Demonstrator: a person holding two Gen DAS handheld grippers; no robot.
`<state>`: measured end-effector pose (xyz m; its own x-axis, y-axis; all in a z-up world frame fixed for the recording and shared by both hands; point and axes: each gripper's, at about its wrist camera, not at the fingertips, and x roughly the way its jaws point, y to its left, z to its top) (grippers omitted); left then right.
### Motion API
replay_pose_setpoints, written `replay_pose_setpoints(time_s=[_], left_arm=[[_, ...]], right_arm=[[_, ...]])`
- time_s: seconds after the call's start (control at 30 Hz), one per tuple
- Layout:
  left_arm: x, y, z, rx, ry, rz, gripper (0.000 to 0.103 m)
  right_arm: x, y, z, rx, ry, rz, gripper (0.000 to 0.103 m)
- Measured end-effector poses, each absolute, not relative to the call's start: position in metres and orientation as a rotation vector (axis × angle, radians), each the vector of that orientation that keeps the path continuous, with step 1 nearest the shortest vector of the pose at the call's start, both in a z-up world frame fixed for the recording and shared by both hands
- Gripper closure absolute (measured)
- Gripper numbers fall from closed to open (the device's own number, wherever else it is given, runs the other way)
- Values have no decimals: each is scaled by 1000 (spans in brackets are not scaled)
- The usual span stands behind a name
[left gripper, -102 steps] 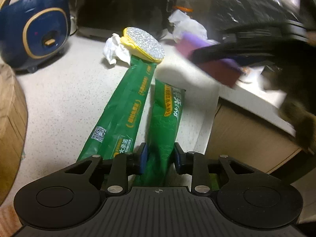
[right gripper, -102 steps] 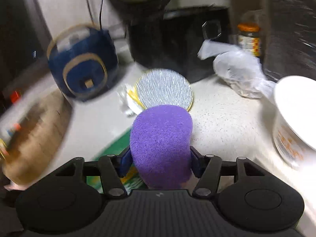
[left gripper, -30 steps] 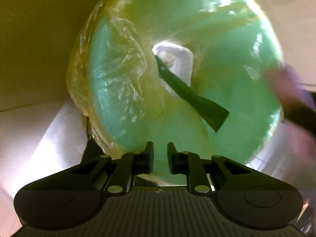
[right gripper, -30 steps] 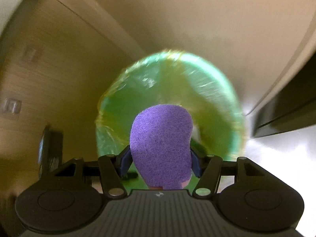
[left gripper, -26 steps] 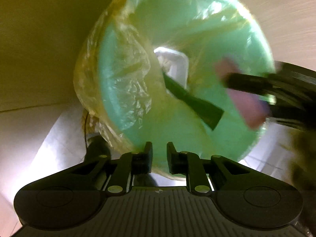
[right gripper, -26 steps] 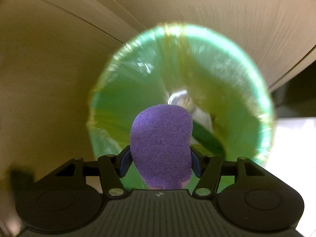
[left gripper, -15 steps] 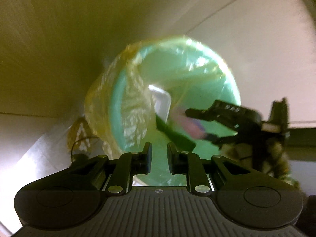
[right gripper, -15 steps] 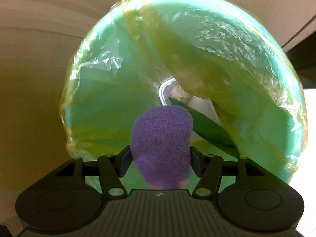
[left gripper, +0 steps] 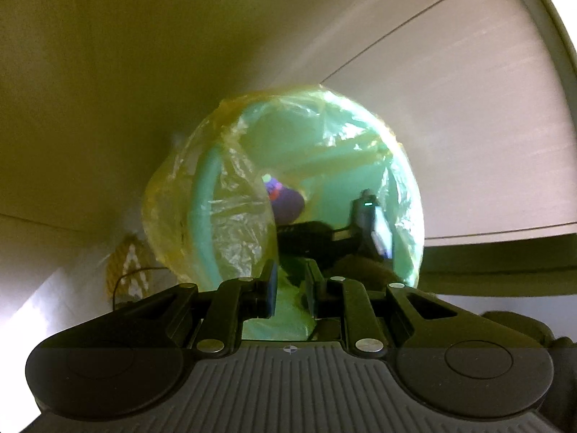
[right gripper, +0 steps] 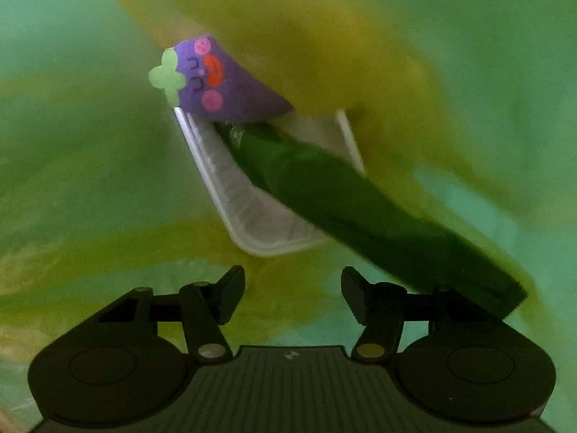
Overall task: Collect trash
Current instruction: 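Open the right gripper to drop the purple sponge into the bin, then raise both open grippers from the bin back over the counter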
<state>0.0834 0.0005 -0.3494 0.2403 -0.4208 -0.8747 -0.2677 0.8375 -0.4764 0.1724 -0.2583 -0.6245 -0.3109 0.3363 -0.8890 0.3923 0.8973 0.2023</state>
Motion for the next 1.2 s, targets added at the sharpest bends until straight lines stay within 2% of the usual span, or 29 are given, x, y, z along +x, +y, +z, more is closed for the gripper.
replay_pose_setpoints(time_s=[0.1, 0.27, 0.43, 0.63, 0.83, 1.0, 1.03, 1.2], left_arm=[[91, 0, -335, -586, 1341, -129, 84], [108, -3, -284, -535, 1293, -140, 84], [124, -9, -212, -510, 1188, -208, 84], [148, 1, -118, -498, 980, -247, 84], [179, 30, -66, -498, 804, -155, 84], [193, 75, -62, -603, 718, -45, 84], [194, 85, -61, -624, 708, -37, 84], [186, 132, -55, -694, 652, -73, 84]], right_arm=[[173, -268, -593, 641, 1854, -20, 43], [175, -290, -501, 620, 1738, 40, 43], [159, -315, -388, 748, 1579, 99, 42], [149, -312, -261, 832, 1352, 225, 42], [152, -276, -129, 468, 1030, 262, 42], [153, -224, -37, 14, 751, 236, 40], [158, -212, -29, -42, 720, 251, 35], [202, -173, 10, -175, 710, 295, 35]])
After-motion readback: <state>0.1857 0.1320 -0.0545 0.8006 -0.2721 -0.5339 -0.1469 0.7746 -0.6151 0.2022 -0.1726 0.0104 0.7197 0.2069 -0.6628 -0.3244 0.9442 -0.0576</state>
